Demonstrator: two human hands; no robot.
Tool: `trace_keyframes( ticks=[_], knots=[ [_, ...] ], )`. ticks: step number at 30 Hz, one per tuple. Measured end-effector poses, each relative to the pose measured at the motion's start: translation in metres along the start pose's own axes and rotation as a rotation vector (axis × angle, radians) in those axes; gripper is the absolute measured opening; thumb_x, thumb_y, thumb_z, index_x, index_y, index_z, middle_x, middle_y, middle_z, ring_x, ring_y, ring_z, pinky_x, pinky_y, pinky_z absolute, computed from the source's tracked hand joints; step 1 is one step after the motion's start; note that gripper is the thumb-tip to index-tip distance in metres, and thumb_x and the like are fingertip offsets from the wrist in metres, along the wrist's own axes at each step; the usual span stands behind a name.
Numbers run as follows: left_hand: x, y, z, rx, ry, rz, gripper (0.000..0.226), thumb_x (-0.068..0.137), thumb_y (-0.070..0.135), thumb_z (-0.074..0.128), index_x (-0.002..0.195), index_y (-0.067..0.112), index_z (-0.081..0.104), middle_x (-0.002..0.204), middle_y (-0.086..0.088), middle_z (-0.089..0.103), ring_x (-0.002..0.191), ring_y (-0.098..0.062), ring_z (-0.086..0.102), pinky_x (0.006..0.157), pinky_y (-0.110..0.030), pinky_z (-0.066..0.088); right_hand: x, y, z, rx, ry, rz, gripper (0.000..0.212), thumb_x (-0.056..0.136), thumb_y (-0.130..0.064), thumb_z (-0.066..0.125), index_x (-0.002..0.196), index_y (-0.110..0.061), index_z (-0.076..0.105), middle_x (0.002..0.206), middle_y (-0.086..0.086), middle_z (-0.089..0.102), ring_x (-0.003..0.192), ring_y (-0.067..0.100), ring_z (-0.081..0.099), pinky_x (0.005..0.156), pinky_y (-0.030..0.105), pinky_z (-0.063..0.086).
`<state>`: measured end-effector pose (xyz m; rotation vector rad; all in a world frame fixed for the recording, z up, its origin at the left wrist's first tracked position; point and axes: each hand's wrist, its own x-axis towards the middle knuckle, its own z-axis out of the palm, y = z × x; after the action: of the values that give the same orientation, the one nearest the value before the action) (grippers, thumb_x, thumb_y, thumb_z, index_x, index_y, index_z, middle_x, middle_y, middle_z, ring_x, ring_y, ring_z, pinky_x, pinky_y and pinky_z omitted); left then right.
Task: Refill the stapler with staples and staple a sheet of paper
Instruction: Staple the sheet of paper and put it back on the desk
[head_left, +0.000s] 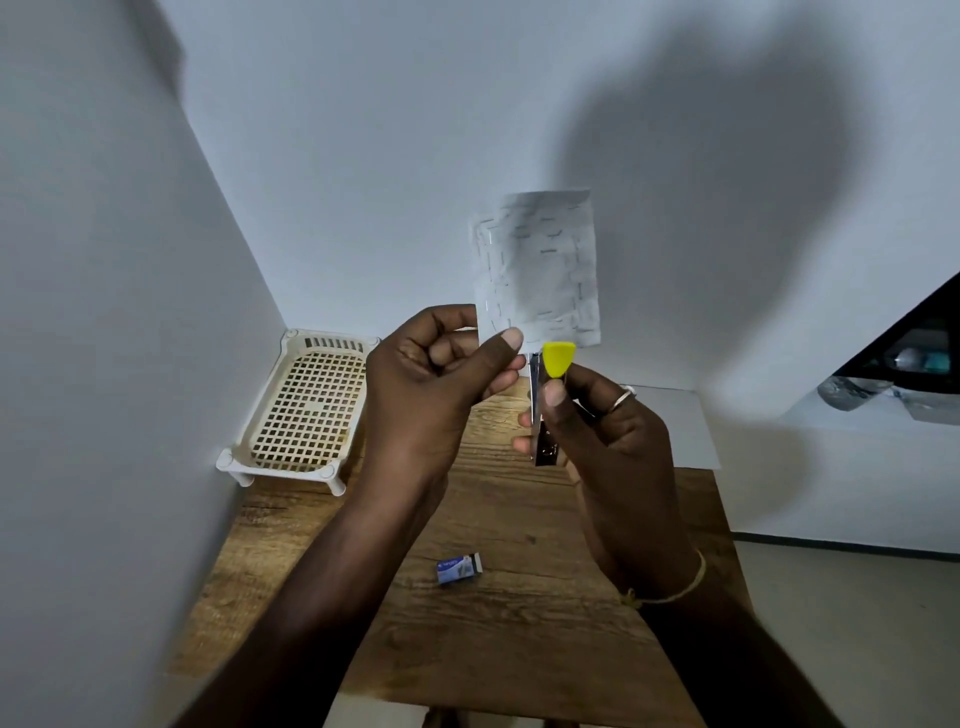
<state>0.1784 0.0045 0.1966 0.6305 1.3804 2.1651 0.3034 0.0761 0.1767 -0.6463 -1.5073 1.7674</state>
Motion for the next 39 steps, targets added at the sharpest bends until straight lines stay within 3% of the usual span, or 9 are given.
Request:
trace_keyframes(
  ticks=[4,9,12,15,21,39],
  knots=[
    [-0.0018,0.0,-0.0038,0.039,-0.03,-0.001,0.027,0.079,0.005,0.085,0.098,0.018,0.072,0.071,-0.007,0.074,0.074,-0.026,0.078,0.067,-0.029,0.06,0.0007,0.0002,0.0011,0.013,0.003,0.001,0.044,0.084,-0.054,0.072,0.109,-0.018,0.076,0.102,0.019,0.075,0.098,0.042,0.071,0.083,0.064,0.058],
    [-0.0036,0.0007,-0.0049,0.05,-0.056,0.006,0.028,0.079,0.006,0.085,0.103,0.01,0.071,0.079,-0.014,0.077,0.077,-0.026,0.078,0.069,-0.03,0.06,0.0023,-0.0032,0.0034,0.051,0.011,-0.009,0.043,0.079,-0.058,0.075,0.104,-0.024,0.078,0.091,0.008,0.075,0.082,0.022,0.071,0.068,0.037,0.059],
    [-0.0047,0.0015,-0.0052,0.048,-0.062,0.011,0.019,0.08,0.006,0.084,0.093,0.014,0.072,0.077,-0.005,0.076,0.078,-0.024,0.077,0.07,-0.03,0.06,0.0022,-0.0028,0.0032,0.023,-0.008,-0.008,0.042,0.078,-0.059,0.074,0.1,-0.023,0.078,0.085,0.005,0.075,0.078,0.017,0.071,0.068,0.033,0.058],
    [-0.0057,0.0018,-0.005,0.064,-0.059,0.016,0.018,0.08,0.006,0.085,0.083,0.019,0.073,0.081,-0.008,0.075,0.077,-0.025,0.077,0.07,-0.03,0.06,0.0018,-0.0034,0.0039,0.027,-0.005,-0.001,0.042,0.078,-0.059,0.074,0.097,-0.022,0.079,0.083,0.006,0.075,0.076,0.018,0.071,0.067,0.033,0.059],
    [-0.0052,0.0008,-0.0052,0.047,-0.062,-0.017,0.018,0.079,0.006,0.085,0.093,0.012,0.074,0.081,-0.006,0.076,0.077,-0.021,0.075,0.07,-0.029,0.059,0.0032,-0.0026,0.0056,0.027,0.006,0.016,0.032,0.084,-0.048,0.071,0.095,-0.019,0.078,0.081,0.008,0.074,0.073,0.019,0.07,0.067,0.033,0.058],
    [-0.0004,-0.0039,-0.007,-0.009,-0.086,-0.12,0.024,0.074,0.012,0.086,0.095,0.009,0.075,0.088,-0.013,0.078,0.081,-0.02,0.075,0.072,-0.027,0.059,0.0091,-0.0036,0.0036,0.058,0.005,0.061,0.034,0.079,-0.048,0.076,0.092,-0.016,0.077,0.078,0.009,0.073,0.07,0.02,0.07,0.065,0.032,0.056]
  ],
)
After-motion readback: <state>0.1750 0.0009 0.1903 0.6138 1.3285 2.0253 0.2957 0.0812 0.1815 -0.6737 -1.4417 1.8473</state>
